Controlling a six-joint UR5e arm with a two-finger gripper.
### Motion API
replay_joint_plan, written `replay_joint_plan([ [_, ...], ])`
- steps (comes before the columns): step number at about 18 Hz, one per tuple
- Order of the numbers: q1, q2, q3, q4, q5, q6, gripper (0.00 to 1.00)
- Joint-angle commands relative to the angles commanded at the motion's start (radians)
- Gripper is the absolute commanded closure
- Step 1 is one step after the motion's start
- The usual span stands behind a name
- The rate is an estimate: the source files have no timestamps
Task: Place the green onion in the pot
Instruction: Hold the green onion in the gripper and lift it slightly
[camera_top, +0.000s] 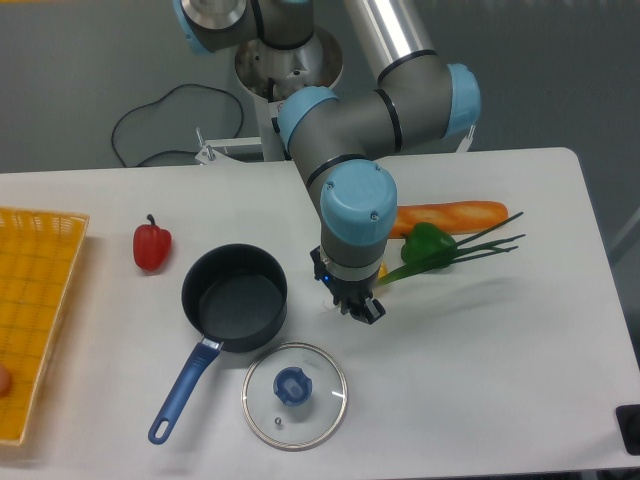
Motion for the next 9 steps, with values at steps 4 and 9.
replay_joint_plan([
  [4, 0.002, 0.002, 0.002, 0.002, -0.002, 0.000, 0.77],
  [9, 0.006, 0.023, -0.002, 0.000, -0.008, -0.043, 0.77],
])
